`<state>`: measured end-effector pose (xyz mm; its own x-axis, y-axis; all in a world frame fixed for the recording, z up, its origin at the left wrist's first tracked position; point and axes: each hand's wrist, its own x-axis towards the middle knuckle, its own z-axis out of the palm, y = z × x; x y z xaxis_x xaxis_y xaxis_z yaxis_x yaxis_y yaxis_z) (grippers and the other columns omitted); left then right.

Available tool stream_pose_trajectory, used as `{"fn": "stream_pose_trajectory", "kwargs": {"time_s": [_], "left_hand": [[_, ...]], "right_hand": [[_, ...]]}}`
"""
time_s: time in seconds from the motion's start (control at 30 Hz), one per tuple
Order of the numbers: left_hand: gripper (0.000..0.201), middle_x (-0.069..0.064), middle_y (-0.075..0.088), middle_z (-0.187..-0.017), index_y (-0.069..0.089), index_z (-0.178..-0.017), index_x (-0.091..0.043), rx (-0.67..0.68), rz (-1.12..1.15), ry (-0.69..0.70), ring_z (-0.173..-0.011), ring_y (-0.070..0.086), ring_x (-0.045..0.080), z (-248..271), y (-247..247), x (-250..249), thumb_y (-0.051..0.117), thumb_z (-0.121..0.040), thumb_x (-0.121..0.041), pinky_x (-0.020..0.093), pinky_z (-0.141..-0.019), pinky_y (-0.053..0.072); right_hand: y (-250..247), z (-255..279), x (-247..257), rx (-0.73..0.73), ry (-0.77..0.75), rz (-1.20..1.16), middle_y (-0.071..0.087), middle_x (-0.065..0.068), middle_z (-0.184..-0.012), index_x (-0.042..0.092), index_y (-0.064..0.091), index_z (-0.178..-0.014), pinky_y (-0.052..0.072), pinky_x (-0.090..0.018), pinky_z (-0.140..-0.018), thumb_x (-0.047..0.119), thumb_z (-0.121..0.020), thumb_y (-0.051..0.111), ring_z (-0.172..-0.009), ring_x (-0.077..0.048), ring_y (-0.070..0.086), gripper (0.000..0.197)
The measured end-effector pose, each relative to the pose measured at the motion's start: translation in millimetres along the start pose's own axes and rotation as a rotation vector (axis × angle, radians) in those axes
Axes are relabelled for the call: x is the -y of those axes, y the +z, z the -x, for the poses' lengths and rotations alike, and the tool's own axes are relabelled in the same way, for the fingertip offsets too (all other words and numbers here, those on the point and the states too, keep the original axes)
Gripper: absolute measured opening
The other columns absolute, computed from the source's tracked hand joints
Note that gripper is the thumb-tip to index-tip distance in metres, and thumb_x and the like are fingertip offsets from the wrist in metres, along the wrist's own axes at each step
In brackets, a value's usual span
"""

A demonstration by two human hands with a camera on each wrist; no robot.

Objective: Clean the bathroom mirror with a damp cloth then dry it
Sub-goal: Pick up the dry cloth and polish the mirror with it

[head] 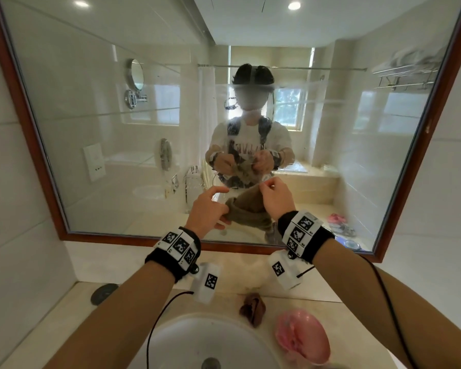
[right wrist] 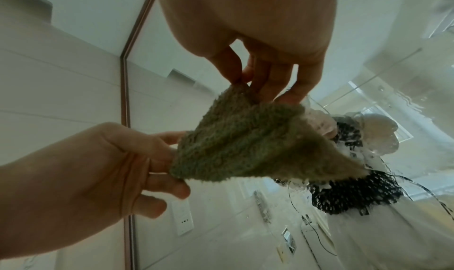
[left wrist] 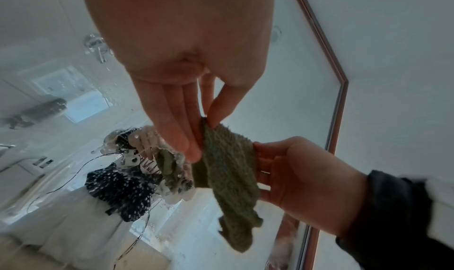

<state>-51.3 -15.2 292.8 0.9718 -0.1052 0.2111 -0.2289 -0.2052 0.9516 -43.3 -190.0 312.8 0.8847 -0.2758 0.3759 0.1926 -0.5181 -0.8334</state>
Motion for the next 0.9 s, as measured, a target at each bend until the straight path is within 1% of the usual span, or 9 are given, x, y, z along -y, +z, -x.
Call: {"fn": "stream_pose_trajectory", "kwargs": {"time_s": [0.17, 0.27, 0.37, 0.47, 0.53, 0.6, 0.73, 0.8, 0.9], "left_hand": [[0.044, 0.016, 0.073, -0.090, 0.053, -0.125, -0.024, 0.110, -0.091, -0.074, -0.069, 0.073, 0.029, -3, 4, 3, 0.057, -0.090, 0.000, 0.033, -0.060, 0.058], [0.032, 0.010, 0.075, -0.080, 0.058, -0.120, -0.021, 0.026, -0.145, -0.029, -0.069, 0.072, 0.023, -7, 5, 4, 0.060, -0.091, -0.011, 0.033, -0.062, 0.060], [0.024, 0.001, 0.073, -0.087, 0.064, -0.114, -0.024, -0.084, -0.201, 0.072, -0.080, 0.070, 0.017, -12, 6, 5, 0.064, -0.090, -0.031, 0.040, -0.078, 0.061], [0.027, -0.007, 0.071, -0.098, 0.066, -0.109, -0.025, -0.057, -0.178, 0.136, -0.090, 0.066, 0.008, -11, 10, 3, 0.066, -0.090, -0.044, 0.028, -0.081, 0.054], [0.032, -0.008, 0.069, -0.106, 0.065, -0.114, -0.023, 0.012, -0.174, 0.174, -0.097, 0.064, 0.008, -9, 14, 1, 0.069, -0.088, -0.042, 0.023, -0.084, 0.050], [0.037, -0.004, 0.068, -0.108, 0.063, -0.119, -0.023, 0.058, -0.167, 0.167, -0.098, 0.064, 0.012, -10, 16, 2, 0.074, -0.086, -0.034, 0.028, -0.086, 0.051], [0.044, 0.013, 0.072, -0.092, 0.058, -0.126, -0.017, 0.096, -0.102, 0.086, -0.078, 0.070, 0.020, -9, 23, 7, 0.070, -0.086, -0.006, 0.033, -0.078, 0.058], [0.041, 0.011, 0.072, -0.090, 0.057, -0.125, -0.017, 0.077, -0.102, 0.108, -0.076, 0.071, 0.019, -8, 26, 6, 0.070, -0.087, -0.010, 0.031, -0.076, 0.058], [0.035, 0.002, 0.071, -0.094, 0.058, -0.120, -0.023, 0.062, -0.084, 0.153, -0.082, 0.070, 0.016, -6, 31, 1, 0.071, -0.089, -0.029, 0.026, -0.074, 0.053]], "right_hand": [[1, -2, 3, -0.002, -0.027, 0.029, 0.060, 0.000, -0.094, 0.016, 0.058, -0.102, 0.046, -0.036, -0.086, 0.027, -0.096, 0.049, -0.092, -0.019, 0.056, 0.016], [-1, -3, 5, -0.010, -0.031, 0.013, 0.060, 0.000, -0.094, 0.016, 0.057, -0.104, 0.047, -0.037, -0.087, 0.028, -0.097, 0.049, -0.092, -0.018, 0.056, 0.017], [-6, -4, 11, 0.006, -0.034, -0.024, 0.056, 0.002, -0.093, 0.015, 0.054, -0.105, 0.045, -0.035, -0.088, 0.027, -0.099, 0.044, -0.094, -0.018, 0.053, 0.016], [-12, -5, 16, 0.060, -0.002, -0.062, 0.055, 0.002, -0.092, 0.017, 0.049, -0.105, 0.047, -0.040, -0.091, 0.030, -0.101, 0.038, -0.094, -0.020, 0.055, 0.017], [-16, -5, 19, 0.084, 0.010, -0.072, 0.057, -0.003, -0.097, 0.017, 0.048, -0.107, 0.048, -0.045, -0.092, 0.032, -0.101, 0.036, -0.096, -0.022, 0.056, 0.020], [-20, -4, 20, 0.087, -0.003, -0.055, 0.057, -0.003, -0.099, 0.016, 0.047, -0.109, 0.047, -0.043, -0.091, 0.032, -0.102, 0.035, -0.096, -0.022, 0.055, 0.021], [-29, 0, 19, 0.091, -0.054, -0.005, 0.053, 0.003, -0.089, 0.017, 0.046, -0.110, 0.039, -0.031, -0.078, 0.029, -0.103, 0.032, -0.081, -0.012, 0.051, 0.019], [-33, 0, 18, 0.094, -0.059, -0.005, 0.052, 0.003, -0.089, 0.017, 0.046, -0.111, 0.039, -0.031, -0.078, 0.029, -0.103, 0.031, -0.080, -0.010, 0.050, 0.020], [-38, -1, 18, 0.095, -0.032, -0.022, 0.053, 0.002, -0.091, 0.016, 0.047, -0.113, 0.043, -0.035, -0.084, 0.030, -0.103, 0.032, -0.083, -0.012, 0.051, 0.023]]}}
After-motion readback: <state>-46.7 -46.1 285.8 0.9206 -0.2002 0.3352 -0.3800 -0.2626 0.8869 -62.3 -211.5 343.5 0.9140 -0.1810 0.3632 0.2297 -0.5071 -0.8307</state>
